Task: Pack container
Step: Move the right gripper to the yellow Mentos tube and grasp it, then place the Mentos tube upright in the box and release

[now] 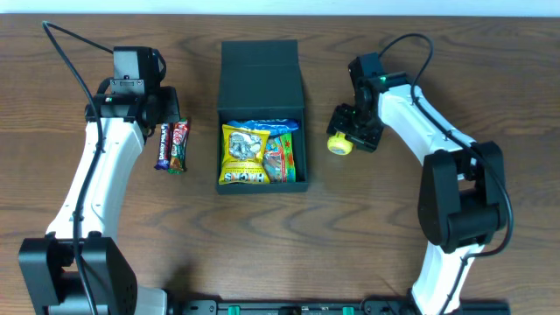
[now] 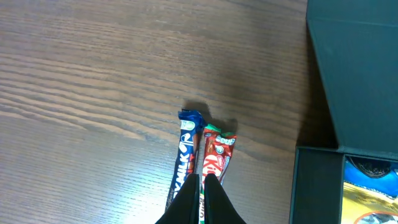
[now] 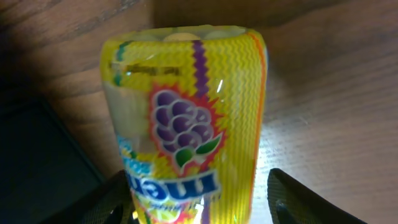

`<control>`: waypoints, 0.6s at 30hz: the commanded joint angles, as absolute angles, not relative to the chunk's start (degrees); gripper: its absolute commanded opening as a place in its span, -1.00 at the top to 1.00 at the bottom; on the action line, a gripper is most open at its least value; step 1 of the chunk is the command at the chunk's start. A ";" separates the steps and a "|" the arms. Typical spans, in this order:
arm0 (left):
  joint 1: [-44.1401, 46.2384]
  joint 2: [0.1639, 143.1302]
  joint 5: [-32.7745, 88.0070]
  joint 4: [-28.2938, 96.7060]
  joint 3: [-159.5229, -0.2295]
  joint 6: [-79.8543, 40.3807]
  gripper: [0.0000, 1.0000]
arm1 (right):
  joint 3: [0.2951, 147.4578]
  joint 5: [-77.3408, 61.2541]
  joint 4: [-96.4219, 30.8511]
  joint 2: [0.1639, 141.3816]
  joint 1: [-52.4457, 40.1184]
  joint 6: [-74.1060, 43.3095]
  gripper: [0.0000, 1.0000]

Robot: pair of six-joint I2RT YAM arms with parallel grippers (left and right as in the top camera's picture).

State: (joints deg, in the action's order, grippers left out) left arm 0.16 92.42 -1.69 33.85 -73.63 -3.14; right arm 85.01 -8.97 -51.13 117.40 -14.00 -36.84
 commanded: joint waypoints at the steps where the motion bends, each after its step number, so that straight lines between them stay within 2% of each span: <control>1: -0.03 92.88 -1.45 33.82 -73.60 -2.74 0.88 | 83.57 -8.36 -50.28 117.45 -14.61 -35.99 -0.37; 7: -0.03 92.88 -1.45 33.85 -73.60 -2.74 0.88 | 83.44 -8.32 -46.26 117.45 -15.27 -30.98 -0.30; 11: -0.03 92.88 -1.48 33.89 -73.60 -2.74 0.88 | 83.44 -8.32 -44.93 117.45 -15.31 -27.90 -0.11; 15: -0.03 92.88 -1.48 33.89 -73.60 -2.74 0.89 | 83.44 -8.34 -44.93 117.45 -15.31 -24.03 -0.01; 18: -0.03 92.88 -1.48 33.89 -73.60 -2.74 0.88 | 83.48 -8.36 -44.95 117.45 -15.31 -21.69 0.21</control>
